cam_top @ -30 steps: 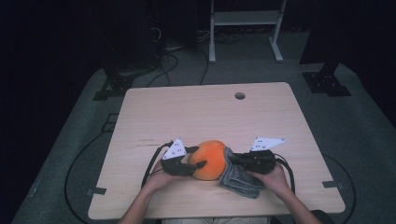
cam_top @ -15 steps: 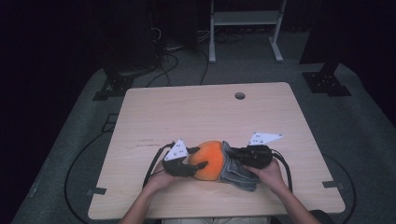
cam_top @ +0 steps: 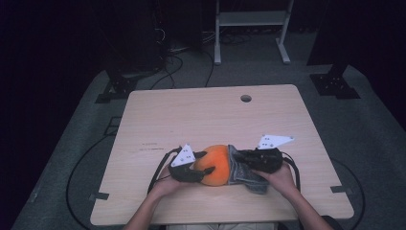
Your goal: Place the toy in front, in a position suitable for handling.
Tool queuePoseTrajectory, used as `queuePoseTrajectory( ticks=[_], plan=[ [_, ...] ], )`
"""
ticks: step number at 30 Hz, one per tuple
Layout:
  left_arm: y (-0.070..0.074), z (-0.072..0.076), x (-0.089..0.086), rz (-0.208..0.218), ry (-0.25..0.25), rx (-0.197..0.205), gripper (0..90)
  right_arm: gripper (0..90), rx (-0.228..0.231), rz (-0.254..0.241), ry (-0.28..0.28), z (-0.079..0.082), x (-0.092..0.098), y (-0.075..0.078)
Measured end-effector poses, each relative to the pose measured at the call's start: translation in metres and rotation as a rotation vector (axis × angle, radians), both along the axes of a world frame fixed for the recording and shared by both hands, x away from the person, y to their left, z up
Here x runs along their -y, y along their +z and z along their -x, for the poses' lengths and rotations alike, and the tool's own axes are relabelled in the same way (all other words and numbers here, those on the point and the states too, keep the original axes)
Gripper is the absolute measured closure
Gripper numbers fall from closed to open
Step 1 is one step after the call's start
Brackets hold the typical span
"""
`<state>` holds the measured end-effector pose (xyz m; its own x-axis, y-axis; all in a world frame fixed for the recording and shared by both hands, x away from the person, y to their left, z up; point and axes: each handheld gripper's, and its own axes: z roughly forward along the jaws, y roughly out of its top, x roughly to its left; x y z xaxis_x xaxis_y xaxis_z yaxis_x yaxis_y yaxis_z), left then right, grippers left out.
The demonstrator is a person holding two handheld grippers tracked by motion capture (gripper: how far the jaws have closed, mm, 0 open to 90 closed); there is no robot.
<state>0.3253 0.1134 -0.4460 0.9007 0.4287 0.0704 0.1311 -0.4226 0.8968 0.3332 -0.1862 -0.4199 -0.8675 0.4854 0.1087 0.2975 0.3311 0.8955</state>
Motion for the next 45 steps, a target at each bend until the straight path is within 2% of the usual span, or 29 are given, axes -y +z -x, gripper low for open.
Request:
queuePoseTrajectory(
  ticks=[4,6,8,9,10,11,14,15,16,17,18,19,20,21,25,26,27,28,29,30,31,32,33,34,35,37,39,44,45],
  plan=[
    [0.002,0.000,-0.002,0.017,-0.013,-0.019,32.5,79.0,-0.026,0.014,0.023,-0.010,-0.011,-0.003],
    [0.005,-0.003,-0.005,0.068,-0.009,-0.077,27.4,79.0,-0.047,0.001,0.018,-0.010,-0.009,-0.011],
    [0.008,-0.007,-0.005,0.062,0.042,-0.131,13.5,79.1,-0.050,-0.003,0.006,-0.009,-0.005,-0.016],
    [0.006,-0.010,-0.005,0.054,0.055,-0.180,8.9,79.0,-0.060,-0.008,0.000,-0.007,0.000,-0.018],
    [0.006,-0.010,-0.005,0.054,0.055,-0.180,9.0,79.0,-0.060,-0.008,0.000,-0.007,0.000,-0.018],
    [0.002,-0.012,-0.001,0.047,0.049,-0.231,9.9,79.0,-0.068,-0.016,-0.001,-0.006,0.004,-0.020],
    [0.002,-0.010,0.002,0.038,0.043,-0.204,19.5,79.0,-0.069,-0.014,-0.003,-0.005,0.005,-0.021],
    [0.003,-0.009,0.001,0.029,0.039,-0.172,31.8,79.1,-0.064,-0.010,-0.003,-0.004,0.007,-0.019],
    [0.008,-0.004,0.001,0.026,0.034,-0.100,35.5,79.1,-0.062,-0.012,-0.004,-0.004,0.008,-0.017],
    [0.011,-0.002,0.001,0.028,0.036,-0.070,37.1,79.2,-0.049,-0.013,-0.005,-0.002,0.010,-0.014],
    [0.011,-0.002,0.001,0.028,0.036,-0.070,37.7,79.2,-0.049,-0.013,-0.005,-0.002,0.010,-0.014],
    [0.019,0.001,0.002,0.014,0.046,-0.010,37.9,79.2,-0.006,-0.025,-0.002,0.002,0.013,-0.001],
    [0.019,0.001,0.002,0.014,0.046,-0.010,38.0,79.2,0.007,-0.054,0.007,0.004,0.013,0.007],
    [0.022,0.003,0.003,0.000,0.038,0.034,38.3,79.2,0.030,-0.070,0.015,0.006,0.012,0.013],
    [0.019,0.007,0.008,-0.035,0.011,0.077,38.6,79.2,0.056,-0.090,0.057,0.006,-0.001,0.026],
    [0.016,0.008,0.007,-0.050,0.005,0.072,38.2,79.2,0.057,-0.056,0.074,0.002,-0.013,0.025],
    [0.016,0.006,0.004,-0.043,0.000,0.038,36.5,79.1,0.043,-0.045,0.083,-0.001,-0.017,0.022],
    [0.016,0.006,0.004,-0.043,0.000,0.038,32.6,79.1,0.043,-0.045,0.083,-0.001,-0.017,0.022],
    [0.015,0.003,0.001,-0.030,0.000,-0.020,32.6,79.1,0.029,-0.028,0.094,-0.004,-0.021,0.017],
    [0.015,0.000,-0.001,-0.020,0.001,-0.061,25.5,79.2,0.017,-0.008,0.100,-0.007,-0.026,0.012],
    [0.016,-0.003,-0.003,0.008,0.009,-0.119,16.0,79.2,0.006,-0.025,0.112,-0.007,-0.029,0.006],
    [0.017,-0.007,-0.005,0.041,0.022,-0.166,16.0,79.2,0.006,-0.025,0.112,-0.007,-0.029,0.006],
    [0.016,-0.011,-0.007,0.046,0.039,-0.181,15.1,79.2,0.003,-0.023,0.125,-0.005,-0.034,0.002],
    [0.016,-0.011,-0.007,0.046,0.039,-0.181,20.4,79.2,0.003,-0.023,0.125,-0.005,-0.034,0.002],
    [0.013,-0.010,-0.007,0.018,0.039,-0.153,24.4,79.2,0.018,-0.015,0.127,-0.002,-0.035,0.001],
    [0.012,-0.009,-0.007,0.015,0.040,-0.152,26.2,79.2,0.026,-0.009,0.126,-0.002,-0.034,0.001],
    [0.010,-0.008,-0.008,-0.020,0.041,-0.140,28.8,79.2,0.040,0.015,0.100,-0.003,-0.026,-0.003],
    [0.008,-0.008,-0.009,-0.012,0.039,-0.136,29.2,79.1,0.024,0.018,0.060,-0.003,-0.012,-0.010],
    [0.010,-0.008,-0.009,0.014,0.029,-0.151,26.5,79.1,0.012,0.019,0.058,-0.002,-0.008,-0.012]
  ],
)
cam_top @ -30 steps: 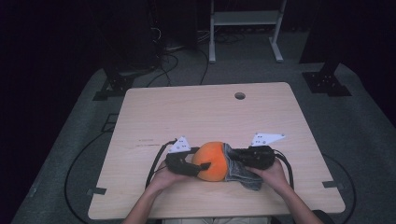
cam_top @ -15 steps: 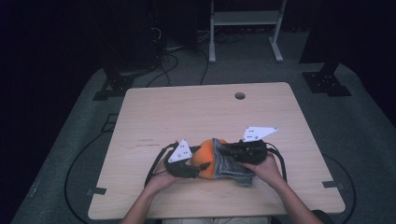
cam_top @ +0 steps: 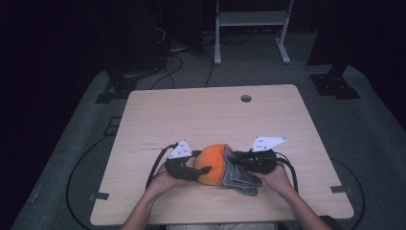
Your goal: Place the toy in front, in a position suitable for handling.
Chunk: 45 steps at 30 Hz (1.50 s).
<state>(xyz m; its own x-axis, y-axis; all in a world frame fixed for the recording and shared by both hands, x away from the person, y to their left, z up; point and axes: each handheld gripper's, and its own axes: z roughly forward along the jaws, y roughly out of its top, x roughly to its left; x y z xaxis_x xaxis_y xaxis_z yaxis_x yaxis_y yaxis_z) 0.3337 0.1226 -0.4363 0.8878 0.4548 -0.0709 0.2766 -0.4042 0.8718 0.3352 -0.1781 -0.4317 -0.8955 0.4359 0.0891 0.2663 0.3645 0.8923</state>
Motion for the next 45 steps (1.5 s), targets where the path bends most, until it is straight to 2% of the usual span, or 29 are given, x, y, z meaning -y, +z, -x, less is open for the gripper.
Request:
queuePoseTrajectory(
  ticks=[1,2,3,4,5,6,9,10,12,13,15,17,18,19,20,22,25,26,27,29,32,34,36,37,38,39,40,43,45],
  plan=[
    [0.000,0.000,0.000,0.000,0.000,0.000,20.8,79.1,0.000,0.000,0.000,0.000,0.000,0.000],
    [0.003,-0.001,0.002,0.026,0.000,-0.021,17.4,79.1,-0.002,-0.010,-0.001,0.003,0.001,-0.001],
    [0.003,-0.001,0.002,0.026,0.000,-0.021,17.3,79.1,-0.002,-0.010,-0.001,0.003,0.001,-0.001],
    [0.002,0.000,0.004,-0.009,0.001,0.004,19.9,79.1,0.009,-0.016,-0.001,0.005,0.000,-0.003],
    [0.002,0.000,0.004,-0.009,0.001,0.004,24.2,79.1,0.009,-0.016,-0.001,0.005,0.000,-0.003],
    [0.001,0.000,0.004,-0.018,0.000,0.022,24.2,79.1,0.004,-0.018,-0.004,0.004,0.001,-0.003],
    [-0.001,0.000,0.001,-0.023,0.006,0.020,27.8,79.2,-0.021,-0.030,-0.026,-0.001,0.006,-0.006],
    [-0.002,0.000,0.000,-0.020,0.007,0.021,27.8,79.2,-0.029,-0.009,-0.049,-0.004,0.010,-0.010],
    [-0.002,0.000,-0.001,-0.019,0.000,0.024,27.8,79.1,-0.042,-0.002,-0.066,-0.005,0.012,-0.012],
    [-0.002,0.000,-0.002,-0.023,-0.004,0.026,27.9,79.1,-0.051,0.035,-0.085,-0.007,0.015,-0.015],
    [-0.003,0.001,-0.003,-0.029,-0.010,0.035,28.1,79.1,-0.061,0.046,-0.094,-0.007,0.017,-0.016],
    [-0.003,0.002,-0.003,-0.034,-0.019,0.042,29.0,79.1,-0.070,0.017,-0.092,-0.008,0.019,-0.015],
    [-0.004,0.002,-0.002,-0.037,-0.019,0.049,29.7,79.1,-0.058,-0.033,-0.084,-0.007,0.019,-0.010],
    [-0.004,0.002,-0.002,-0.037,-0.019,0.049,29.9,79.1,-0.058,-0.033,-0.084,-0.007,0.019,-0.010],
    [-0.004,0.002,-0.002,-0.039,-0.019,0.050,30.0,79.0,-0.050,-0.063,-0.073,-0.008,0.016,-0.008],
    [-0.005,0.001,-0.003,-0.041,-0.021,0.049,30.1,79.0,-0.048,-0.062,-0.071,-0.008,0.014,-0.008],
    [-0.005,0.001,-0.005,-0.043,-0.021,0.047,30.3,79.0,-0.071,-0.047,-0.071,-0.010,0.013,-0.013],
    [-0.005,0.000,-0.005,-0.043,-0.022,0.046,30.2,79.0,-0.081,-0.008,-0.079,-0.011,0.014,-0.016],
    [-0.005,0.000,-0.005,-0.043,-0.022,0.046,30.2,79.0,-0.081,-0.008,-0.079,-0.011,0.014,-0.016],
    [-0.005,0.001,-0.006,-0.041,-0.023,0.047,30.2,79.0,-0.092,0.029,-0.086,-0.011,0.016,-0.019],
    [-0.005,0.002,-0.005,-0.045,-0.030,0.062,30.3,79.1,-0.084,0.033,-0.087,-0.008,0.020,-0.016],
    [-0.004,0.003,-0.003,-0.046,-0.037,0.074,30.9,79.1,-0.042,-0.011,-0.076,-0.002,0.020,-0.004],
    [-0.003,0.004,0.001,-0.052,-0.046,0.094,31.4,79.1,-0.017,-0.033,-0.054,0.002,0.015,0.006],
    [-0.003,0.004,0.001,-0.052,-0.046,0.094,31.7,79.1,-0.017,-0.033,-0.054,0.002,0.015,0.006],
    [-0.002,0.005,0.003,-0.063,-0.052,0.107,31.9,79.0,0.019,-0.041,-0.028,0.006,0.006,0.016],
    [-0.002,0.005,0.003,-0.063,-0.052,0.107,32.0,79.0,0.019,-0.041,-0.028,0.006,0.006,0.016],
    [-0.002,0.006,0.005,-0.067,-0.056,0.122,32.1,79.0,0.040,-0.033,0.003,0.007,-0.004,0.022],
    [-0.002,0.007,0.005,-0.073,-0.059,0.128,32.1,79.0,0.046,-0.017,0.017,0.006,-0.013,0.022],
    [-0.001,0.007,0.004,-0.054,-0.057,0.118,30.9,79.1,0.039,-0.005,0.017,0.003,-0.016,0.018]
  ],
)
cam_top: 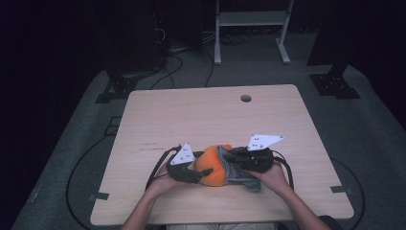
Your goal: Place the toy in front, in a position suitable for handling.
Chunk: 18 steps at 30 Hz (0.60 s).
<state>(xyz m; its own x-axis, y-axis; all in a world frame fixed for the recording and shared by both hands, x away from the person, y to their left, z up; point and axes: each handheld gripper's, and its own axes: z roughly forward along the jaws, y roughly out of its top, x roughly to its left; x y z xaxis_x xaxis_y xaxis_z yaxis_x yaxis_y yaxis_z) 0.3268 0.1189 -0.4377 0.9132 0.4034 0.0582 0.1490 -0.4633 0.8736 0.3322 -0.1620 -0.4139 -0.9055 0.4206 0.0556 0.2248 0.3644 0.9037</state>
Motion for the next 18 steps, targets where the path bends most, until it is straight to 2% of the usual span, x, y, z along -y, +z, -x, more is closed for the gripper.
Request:
queuePoseTrajectory(
  ticks=[2,3,4,7,8,10,11,12,13,16,17,18],
  plan=[
    [0.001,-0.004,-0.003,0.042,0.024,-0.043,22.6,79.1,-0.025,-0.015,-0.007,-0.004,0.003,-0.004],
    [0.002,-0.009,-0.005,0.061,0.062,-0.087,12.0,79.1,-0.031,-0.016,-0.018,-0.005,0.006,-0.006],
    [0.002,-0.011,-0.006,0.060,0.066,-0.101,9.7,79.0,-0.028,-0.020,-0.024,-0.004,0.007,-0.007],
    [0.000,-0.012,-0.005,0.066,0.049,-0.138,12.0,79.0,-0.034,-0.024,-0.028,-0.005,0.010,-0.010],
    [-0.002,-0.012,-0.005,0.076,0.037,-0.143,17.5,79.0,-0.038,-0.029,-0.031,-0.005,0.012,-0.012],
    [-0.002,-0.010,-0.005,0.084,0.038,-0.132,25.2,79.0,-0.042,-0.023,-0.043,-0.005,0.016,-0.014],
    [-0.001,-0.008,-0.005,0.082,0.044,-0.115,30.1,78.9,-0.049,0.006,-0.064,-0.006,0.023,-0.017],
    [-0.001,-0.008,-0.005,0.082,0.044,-0.115,32.1,78.9,-0.049,0.006,-0.064,-0.006,0.023,-0.017],
    [0.001,-0.007,-0.004,0.084,0.047,-0.102,33.4,78.8,-0.059,0.036,-0.090,-0.006,0.032,-0.020],
    [0.004,-0.005,-0.001,0.088,0.043,-0.082,35.7,78.9,-0.064,0.031,-0.100,-0.003,0.041,-0.019],
    [0.005,-0.004,0.000,0.078,0.041,-0.071,36.7,79.0,-0.049,0.001,-0.096,0.003,0.045,-0.012],
    [0.007,-0.003,0.002,0.077,0.043,-0.060,36.7,79.0,-0.049,0.001,-0.096,0.003,0.045,-0.012]
  ],
)
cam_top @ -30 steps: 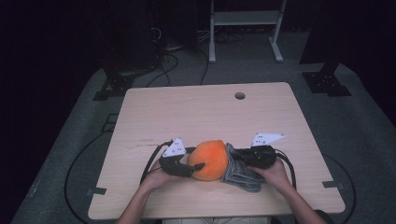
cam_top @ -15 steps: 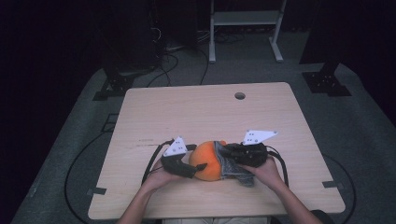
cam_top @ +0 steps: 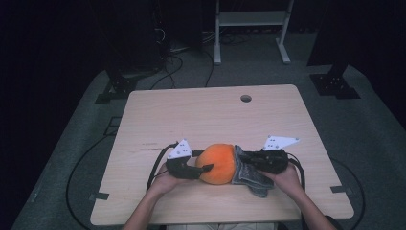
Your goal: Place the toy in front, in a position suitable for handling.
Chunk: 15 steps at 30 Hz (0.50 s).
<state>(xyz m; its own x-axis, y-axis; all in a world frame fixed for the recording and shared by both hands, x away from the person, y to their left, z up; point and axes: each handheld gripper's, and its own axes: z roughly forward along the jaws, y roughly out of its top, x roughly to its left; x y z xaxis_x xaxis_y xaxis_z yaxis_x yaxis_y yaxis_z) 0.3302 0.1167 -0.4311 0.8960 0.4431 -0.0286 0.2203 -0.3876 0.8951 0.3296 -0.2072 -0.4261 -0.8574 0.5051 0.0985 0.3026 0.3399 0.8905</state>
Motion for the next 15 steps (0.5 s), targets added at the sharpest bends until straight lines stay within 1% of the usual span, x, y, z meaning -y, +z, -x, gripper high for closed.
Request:
queuePoseTrajectory(
  ticks=[1,2,3,4,5,6,7,8,9,11,12,13,14,15],
  plan=[
    [0.003,0.001,0.003,0.001,-0.002,0.013,37.9,79.0,0.033,-0.022,0.022,0.006,-0.002,0.011],
    [0.003,0.001,0.003,0.001,-0.002,0.013,38.3,79.0,0.033,-0.022,0.022,0.006,-0.002,0.011],
    [0.006,0.002,0.006,0.003,-0.004,0.023,38.6,79.0,0.067,-0.047,0.051,0.012,-0.008,0.022],
    [0.006,0.002,0.006,0.003,-0.004,0.023,38.8,79.0,0.076,-0.057,0.068,0.014,-0.013,0.027],
    [0.007,0.003,0.007,0.004,-0.007,0.027,38.8,79.0,0.076,-0.057,0.068,0.014,-0.013,0.027],
    [0.008,0.004,0.009,0.006,-0.012,0.030,39.1,79.0,0.089,-0.064,0.086,0.016,-0.018,0.031],
    [0.010,0.006,0.010,0.005,-0.017,0.032,39.1,79.0,0.089,-0.080,0.107,0.016,-0.024,0.034],
    [0.010,0.007,0.012,0.006,-0.026,0.040,39.1,78.9,0.089,-0.080,0.119,0.016,-0.029,0.035],
    [0.011,0.008,0.013,0.003,-0.035,0.041,38.9,79.0,0.096,-0.060,0.121,0.014,-0.035,0.034],
    [0.010,0.008,0.013,-0.009,-0.043,0.039,36.7,79.0,0.087,-0.030,0.119,0.010,-0.041,0.028],
    [0.009,0.006,0.013,-0.016,-0.041,0.023,32.6,79.0,0.077,-0.021,0.116,0.007,-0.042,0.024],
    [0.007,0.004,0.011,-0.005,-0.035,-0.003,27.8,79.0,0.067,-0.017,0.110,0.004,-0.042,0.020],
    [0.006,0.003,0.009,0.000,-0.031,-0.015,22.0,79.1,0.059,-0.016,0.105,0.002,-0.042,0.015],
    [0.005,0.000,0.007,0.009,-0.023,-0.028,18.4,79.1,0.056,-0.016,0.102,0.001,-0.041,0.014]
  ],
)
